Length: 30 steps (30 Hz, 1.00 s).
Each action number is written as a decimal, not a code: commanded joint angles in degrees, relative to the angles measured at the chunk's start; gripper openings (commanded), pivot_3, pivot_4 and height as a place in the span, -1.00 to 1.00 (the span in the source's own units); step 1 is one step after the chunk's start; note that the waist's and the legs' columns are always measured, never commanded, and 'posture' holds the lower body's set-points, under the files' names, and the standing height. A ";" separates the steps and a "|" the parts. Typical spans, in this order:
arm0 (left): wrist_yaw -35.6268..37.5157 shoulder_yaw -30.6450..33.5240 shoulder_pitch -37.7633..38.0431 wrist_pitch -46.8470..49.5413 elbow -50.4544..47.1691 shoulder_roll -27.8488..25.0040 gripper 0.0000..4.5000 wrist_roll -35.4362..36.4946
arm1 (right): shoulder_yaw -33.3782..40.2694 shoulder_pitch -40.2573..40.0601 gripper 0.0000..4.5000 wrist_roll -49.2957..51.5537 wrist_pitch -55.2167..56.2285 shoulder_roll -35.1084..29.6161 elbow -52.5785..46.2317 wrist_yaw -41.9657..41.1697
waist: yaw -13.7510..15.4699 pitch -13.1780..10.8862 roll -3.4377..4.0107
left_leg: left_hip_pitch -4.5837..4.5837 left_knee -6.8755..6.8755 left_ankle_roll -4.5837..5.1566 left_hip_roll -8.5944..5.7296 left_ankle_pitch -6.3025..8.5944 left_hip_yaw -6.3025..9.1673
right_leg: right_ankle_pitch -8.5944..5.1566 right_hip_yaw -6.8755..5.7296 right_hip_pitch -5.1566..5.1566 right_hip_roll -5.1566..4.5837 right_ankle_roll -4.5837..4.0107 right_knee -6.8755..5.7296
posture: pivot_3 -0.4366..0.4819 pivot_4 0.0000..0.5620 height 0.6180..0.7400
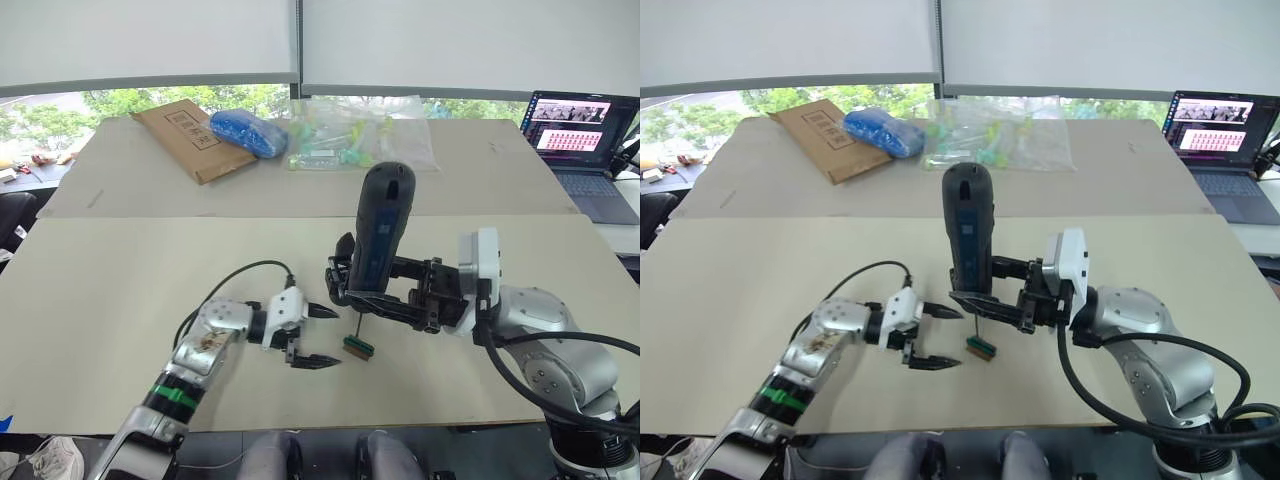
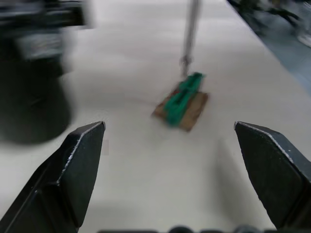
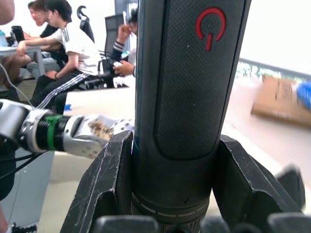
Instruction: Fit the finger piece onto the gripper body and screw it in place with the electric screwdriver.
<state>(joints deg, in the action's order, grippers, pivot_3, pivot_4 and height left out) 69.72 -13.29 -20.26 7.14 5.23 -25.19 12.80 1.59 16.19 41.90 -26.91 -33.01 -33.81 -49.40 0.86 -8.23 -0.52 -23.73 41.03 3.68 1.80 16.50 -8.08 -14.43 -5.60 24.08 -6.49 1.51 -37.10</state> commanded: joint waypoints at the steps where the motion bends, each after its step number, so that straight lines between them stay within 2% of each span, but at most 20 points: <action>1: -3.80 3.24 1.80 3.56 -5.63 -0.54 1.00 2.85 | 2.59 1.64 -0.16 2.96 -0.54 -0.66 -2.71 1.19 | 0.20 0.00 0.00 | 0.00 0.02 0.02 -0.01 0.01 0.00 | 0.00 0.00 -0.02 -0.02 0.00 0.00 | -0.05 -0.47 1.00; 5: -9.10 5.16 1.31 5.30 -4.40 0.72 1.00 2.43 | 2.69 2.51 -0.16 3.74 -1.09 -1.29 -2.61 1.43 | 0.20 0.00 0.00 | -0.01 0.01 0.07 -0.05 0.04 0.00 | 0.00 0.00 -0.03 -0.03 0.00 -0.02 | -0.05 -0.47 1.00; 13: -19.04 3.50 -5.34 -0.55 7.22 8.39 1.00 -3.33 | 2.60 4.62 -0.16 4.33 -1.94 -2.08 -1.49 1.65 | 0.30 0.00 -0.01 | -0.01 0.01 0.06 -0.10 0.04 -0.02 | 0.00 -0.02 -0.03 -0.01 0.00 -0.03 | -0.05 -0.47 1.00; 16: -20.46 2.96 -8.42 -3.09 12.51 10.82 1.00 -4.73 | 2.65 4.61 -0.16 4.14 -2.03 -2.37 -1.43 1.60 | 0.34 0.00 -0.01 | -0.01 0.00 0.06 -0.12 0.04 -0.03 | 0.00 -0.03 -0.05 -0.01 0.01 -0.03 | -0.05 -0.47 1.00; 19: -18.93 2.17 -11.23 -6.37 17.66 12.16 1.00 -5.45 | 2.62 4.64 -0.16 3.79 -1.93 -2.55 -1.25 1.73 | 0.31 0.00 -0.02 | -0.01 0.01 0.06 -0.13 0.04 -0.04 | 0.01 -0.04 -0.05 0.00 0.01 -0.02 | -0.05 -0.47 1.00; 22: -12.58 2.21 -14.27 -9.55 23.41 11.67 0.64 -3.94 | 2.80 4.63 -0.16 3.64 -1.89 -2.78 -1.17 1.82 | 0.10 0.00 -0.02 | -0.01 0.00 0.06 -0.12 0.03 -0.06 | 0.00 -0.04 -0.03 0.01 0.01 -0.02 | -0.05 -0.47 1.00; 25: -6.90 2.30 -19.01 -13.87 31.20 10.50 0.03 -4.37 | 3.53 4.10 -0.16 3.70 -1.65 -3.53 -0.92 1.16 | -0.03 -0.01 -0.03 | -0.01 0.01 0.06 -0.12 0.03 -0.08 | 0.00 -0.04 -0.02 0.02 0.01 -0.02 | -0.05 -0.47 1.00; 30: 2.05 2.40 -26.01 -19.45 42.00 10.78 0.03 -4.20 | 4.32 3.21 -0.16 3.86 -1.42 -4.43 -0.90 0.46 | -0.12 -0.01 -0.04 | -0.02 -0.02 0.06 -0.13 0.03 -0.09 | 0.00 -0.06 -0.02 0.03 0.01 -0.02 | -0.05 -0.47 1.00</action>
<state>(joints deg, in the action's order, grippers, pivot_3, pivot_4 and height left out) 67.82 -11.61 -44.03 -9.22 45.72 -14.76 7.84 3.34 19.16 44.13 -29.43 -37.01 -32.93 -48.54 0.75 -8.24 -0.56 -23.76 41.01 3.74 1.67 16.53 -8.17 -14.43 -5.67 24.07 -6.46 1.52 -37.13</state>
